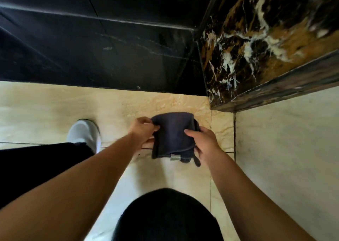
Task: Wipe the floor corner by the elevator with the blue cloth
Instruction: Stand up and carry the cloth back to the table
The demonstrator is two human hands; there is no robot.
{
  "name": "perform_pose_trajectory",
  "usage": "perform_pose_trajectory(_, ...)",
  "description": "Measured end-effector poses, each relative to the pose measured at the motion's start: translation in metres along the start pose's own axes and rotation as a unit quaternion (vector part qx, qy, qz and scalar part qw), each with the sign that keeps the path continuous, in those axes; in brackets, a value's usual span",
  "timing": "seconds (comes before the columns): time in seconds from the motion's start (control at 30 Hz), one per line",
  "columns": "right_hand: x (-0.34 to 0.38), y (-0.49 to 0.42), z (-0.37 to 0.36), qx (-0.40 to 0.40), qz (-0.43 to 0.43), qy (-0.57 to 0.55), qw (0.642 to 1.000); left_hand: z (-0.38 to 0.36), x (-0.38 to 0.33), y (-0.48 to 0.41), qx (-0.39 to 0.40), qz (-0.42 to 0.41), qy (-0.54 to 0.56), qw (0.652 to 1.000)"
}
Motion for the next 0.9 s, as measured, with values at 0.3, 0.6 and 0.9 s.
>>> perform_pose_trajectory(0.3,0.122,0.251,0.094,0.068,0.038,-0.087,0.993,0.127,-0.111,0.228,0.044,-0.059,0.005,0.997)
perform_pose_trajectory(0.6,0.174,0.553,0.255,0.066,0.069,-0.14,0.986,0.268,-0.178,0.531,0.23,-0.143,-0.021,0.962)
perform_pose_trajectory(0.9,0.135,0.817,0.279,-0.014,0.123,-0.31,0.943,0.437,-0.195,0.718,0.326,-0.285,-0.059,0.9)
Point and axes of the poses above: each hand's wrist, its own y-axis away from the middle knuckle, its own z-axis out of the back of the hand, x = y × z, the point moved 7 cm from there along -y, towards the middle knuckle, and after that the axes turned 14 degrees about -x, right-handed, at the moved point
